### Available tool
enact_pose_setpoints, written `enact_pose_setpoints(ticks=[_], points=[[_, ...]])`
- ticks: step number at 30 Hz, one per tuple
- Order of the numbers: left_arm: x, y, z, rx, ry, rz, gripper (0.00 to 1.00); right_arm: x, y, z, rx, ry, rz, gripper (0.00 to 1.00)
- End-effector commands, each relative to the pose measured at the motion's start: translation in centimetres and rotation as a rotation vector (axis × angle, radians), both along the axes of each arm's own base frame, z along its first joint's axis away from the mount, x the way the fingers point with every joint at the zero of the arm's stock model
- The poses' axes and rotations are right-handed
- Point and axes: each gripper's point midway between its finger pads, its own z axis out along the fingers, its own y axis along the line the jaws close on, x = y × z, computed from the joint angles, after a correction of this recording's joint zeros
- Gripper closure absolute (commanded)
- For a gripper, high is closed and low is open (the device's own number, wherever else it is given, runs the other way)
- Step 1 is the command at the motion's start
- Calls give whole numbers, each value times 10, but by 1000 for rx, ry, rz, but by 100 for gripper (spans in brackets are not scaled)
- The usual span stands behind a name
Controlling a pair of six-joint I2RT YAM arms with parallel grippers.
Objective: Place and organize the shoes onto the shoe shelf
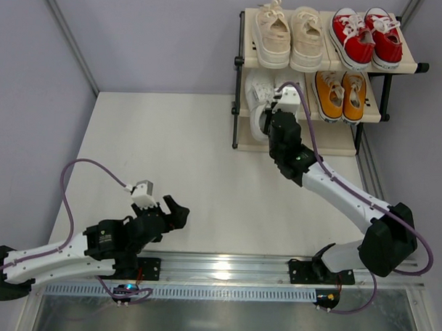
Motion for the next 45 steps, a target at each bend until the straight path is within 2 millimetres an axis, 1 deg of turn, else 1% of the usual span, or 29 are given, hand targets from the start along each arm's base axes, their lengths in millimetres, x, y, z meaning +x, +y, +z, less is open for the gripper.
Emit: enact_pose_setpoints(ticks=[1, 7, 10, 13, 20, 26, 34, 35, 39, 45], points=[[2, 1, 16, -36, -21, 20, 8, 12, 1, 84, 202, -229, 4, 96], [1, 4, 18, -47, -19, 23, 9, 26, 1, 81, 214, -239, 7, 96], [0, 6, 18, -54, -16, 20, 9, 29, 0, 82, 224, -248, 10, 96], [-1, 7, 18, -54, -14, 20, 9, 28, 1, 87, 232, -261, 14, 96], [-1, 6, 18, -58, -10, 20, 9, 28, -6, 97, 237, -283, -9, 96], [-1, 5, 19, -53, -10, 19, 9, 30, -10, 100, 255, -321, -15, 96], [-2, 10, 22, -47, -12, 22, 9, 41, -10, 91, 254, -322, -16, 96], [-1, 11, 22, -49, -12, 26, 9, 43, -8, 86, 252, -315, -13, 96], [-2, 12, 20, -46, -10, 26, 9, 46, -8, 78, 247, -304, -10, 96], [-2, 14, 19, -47, -11, 29, 9, 49, -6, 74, 243, -300, -3, 96]])
